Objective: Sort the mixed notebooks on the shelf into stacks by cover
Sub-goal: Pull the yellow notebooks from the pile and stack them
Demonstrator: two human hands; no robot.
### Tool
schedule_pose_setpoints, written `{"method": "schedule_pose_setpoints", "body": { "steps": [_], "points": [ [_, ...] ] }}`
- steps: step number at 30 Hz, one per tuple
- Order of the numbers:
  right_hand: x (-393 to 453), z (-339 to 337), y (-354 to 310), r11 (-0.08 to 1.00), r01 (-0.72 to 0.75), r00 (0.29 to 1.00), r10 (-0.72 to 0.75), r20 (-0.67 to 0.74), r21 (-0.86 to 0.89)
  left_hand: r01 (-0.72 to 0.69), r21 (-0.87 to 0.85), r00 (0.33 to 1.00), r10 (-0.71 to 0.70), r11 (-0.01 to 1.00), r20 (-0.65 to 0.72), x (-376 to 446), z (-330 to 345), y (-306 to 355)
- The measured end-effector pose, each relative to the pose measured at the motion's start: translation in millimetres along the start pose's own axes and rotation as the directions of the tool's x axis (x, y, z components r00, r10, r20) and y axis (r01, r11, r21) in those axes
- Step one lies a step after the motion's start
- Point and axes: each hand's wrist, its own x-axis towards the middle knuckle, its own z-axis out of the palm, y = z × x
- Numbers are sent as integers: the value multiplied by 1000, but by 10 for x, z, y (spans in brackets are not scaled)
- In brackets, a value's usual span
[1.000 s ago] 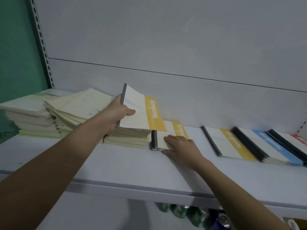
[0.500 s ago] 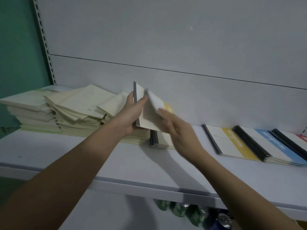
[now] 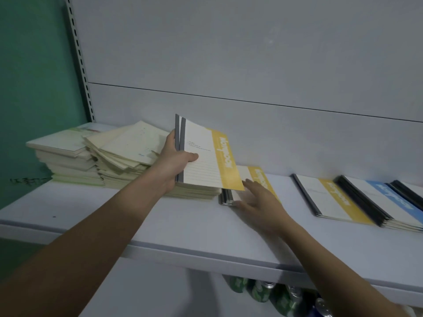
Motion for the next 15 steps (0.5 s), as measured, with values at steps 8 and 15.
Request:
{"method": "schedule_pose_setpoints", "body": {
  "steps": [8, 15],
  "points": [
    [-38, -187, -74, 993, -118, 993, 118, -9, 1, 34, 8, 996, -35, 999, 83, -25, -106, -49],
    [-217, -495, -713, 935, 19, 860, 166, -483, 355, 17, -28, 989, -12, 999, 145, -141, -5, -141]
  ]
}}
